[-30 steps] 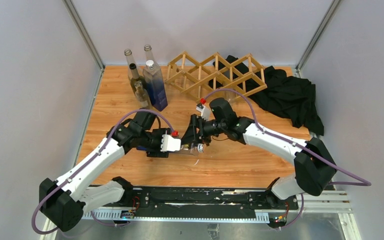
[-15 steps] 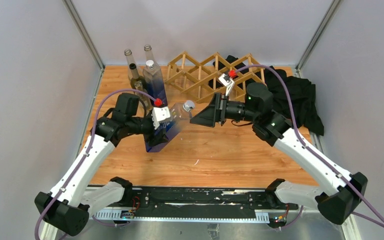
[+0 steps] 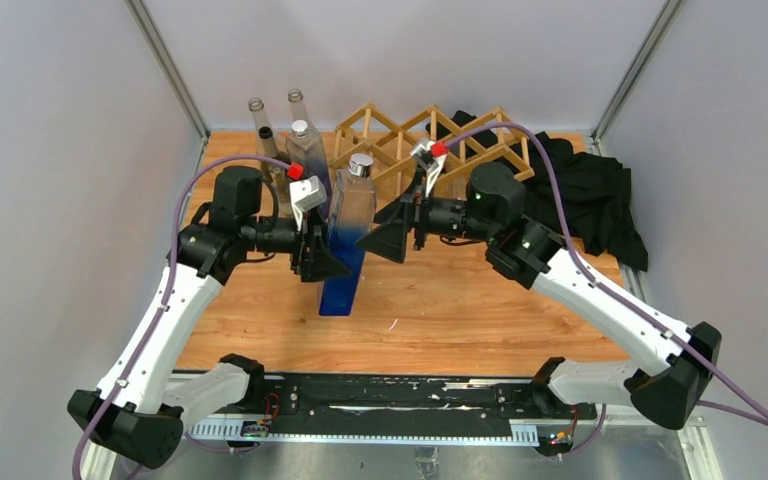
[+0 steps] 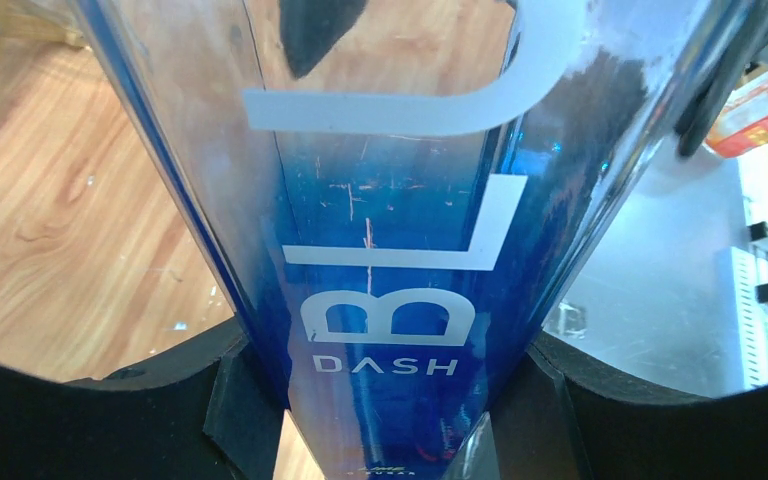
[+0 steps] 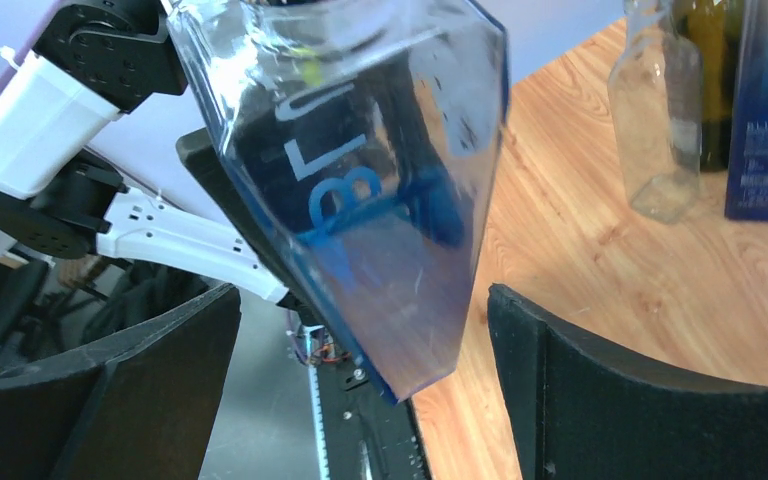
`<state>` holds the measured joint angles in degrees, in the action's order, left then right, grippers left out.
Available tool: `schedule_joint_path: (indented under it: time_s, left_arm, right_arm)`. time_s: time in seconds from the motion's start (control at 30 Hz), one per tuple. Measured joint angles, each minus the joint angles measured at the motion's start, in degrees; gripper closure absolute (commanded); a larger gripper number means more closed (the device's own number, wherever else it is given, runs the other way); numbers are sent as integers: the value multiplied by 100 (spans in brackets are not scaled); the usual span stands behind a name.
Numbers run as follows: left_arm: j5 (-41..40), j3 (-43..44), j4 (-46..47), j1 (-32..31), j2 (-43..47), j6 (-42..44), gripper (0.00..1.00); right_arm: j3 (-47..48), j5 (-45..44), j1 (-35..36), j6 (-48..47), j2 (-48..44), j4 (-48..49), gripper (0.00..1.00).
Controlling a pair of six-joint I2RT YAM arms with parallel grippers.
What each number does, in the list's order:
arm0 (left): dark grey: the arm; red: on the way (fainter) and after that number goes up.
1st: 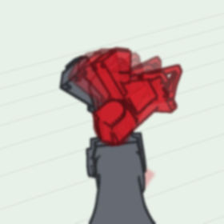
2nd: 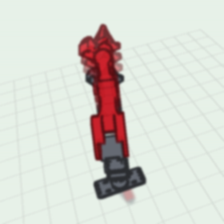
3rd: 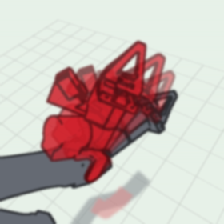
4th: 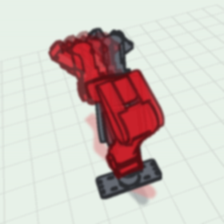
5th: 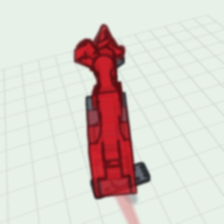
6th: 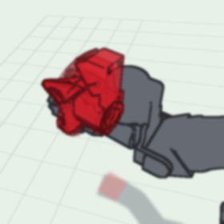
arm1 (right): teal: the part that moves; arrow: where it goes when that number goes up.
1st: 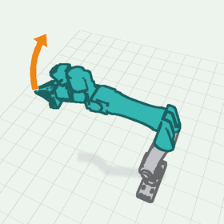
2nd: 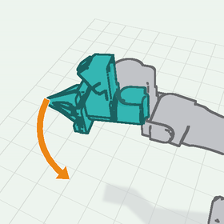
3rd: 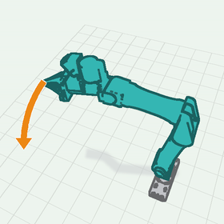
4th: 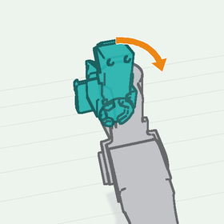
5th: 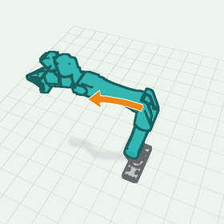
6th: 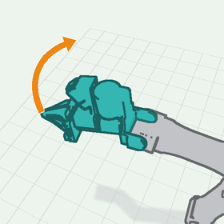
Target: Take the wine bottle off the wine rack
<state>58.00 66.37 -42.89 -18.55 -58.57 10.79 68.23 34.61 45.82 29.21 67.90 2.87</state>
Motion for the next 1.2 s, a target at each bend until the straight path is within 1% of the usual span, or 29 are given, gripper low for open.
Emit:
schedule_joint_path:
  time_s: [0.17, 0.2, 0.23, 0.27, 0.3, 0.33, 0.37, 0.4, 0.43, 0.47, 0.5, 0.57, 0.63, 0.73, 0.8, 0.9, 1.0, 1.1, 1.2]
  left_arm:
    - [284, 0, 2, 0, 81, -243, 100]
    - [350, 0, -2, 0, 101, -262, 100]
    - [420, 0, -4, 0, 114, -273, 100]
    - [492, 0, -9, 0, 122, -280, 100]
    - [544, 0, -15, 0, 127, -280, 98]
    - [588, 0, -44, 0, 131, -269, 88]
    - [688, 0, -98, 0, 131, -195, 66]
    - [726, 13, -155, 13, 136, -210, 40]
    - [726, 24, -210, 17, 140, -173, 20]
    - [656, 55, -278, 20, 146, -114, 6]
    - [529, 109, -345, 20, 149, -103, 1]
    - [149, 369, -501, 48, 131, 20, 0]
    - [-219, 664, -671, 243, 103, 151, 0]
    - [-649, 1012, -776, 922, 26, 275, 0]
    - [-835, 1202, -796, 1687, -81, 293, 0]
    - [-1095, 1362, -800, 2614, -271, 254, 0]
    - [-1270, 1373, -796, 3268, -404, 151, 0]
    - [-1438, 1373, -765, 3729, -435, 39, 0]
    - [-1572, 1373, -732, 3921, -422, -42, 0]
  right_arm:
    - [385, -162, 385, -518, 420, 74, 3]
    - [448, -162, 431, -595, 487, 94, 9]
    - [525, -160, 472, -678, 566, 122, 19]
    - [584, -155, 494, -754, 636, 168, 31]
    - [629, -144, 507, -817, 691, 181, 49]
    - [673, -118, 509, -855, 745, 208, 73]
    - [730, 2, 507, -901, 800, 205, 95]
    - [776, 79, 505, -938, 841, 192, 100]
    - [828, 98, 503, -970, 868, 149, 100]
    - [907, 131, 507, -1010, 901, 46, 100]
    - [957, 114, 509, -1062, 922, -11, 100]
    - [1040, -162, 542, -1292, 977, -223, 100]
    - [1056, -496, 551, -1526, 1029, -474, 100]
    - [1051, -1064, 551, -1860, 1126, -758, 100]
    - [1016, -1495, 549, -2090, 1244, -765, 100]
    - [1021, -1939, 549, -2347, 1517, -643, 100]
    - [1082, -2354, 549, -2527, 2028, -398, 100]
    - [1106, -2712, 549, -2629, 2610, -13, 100]
    - [1207, -2966, 549, -2651, 3130, 240, 100]
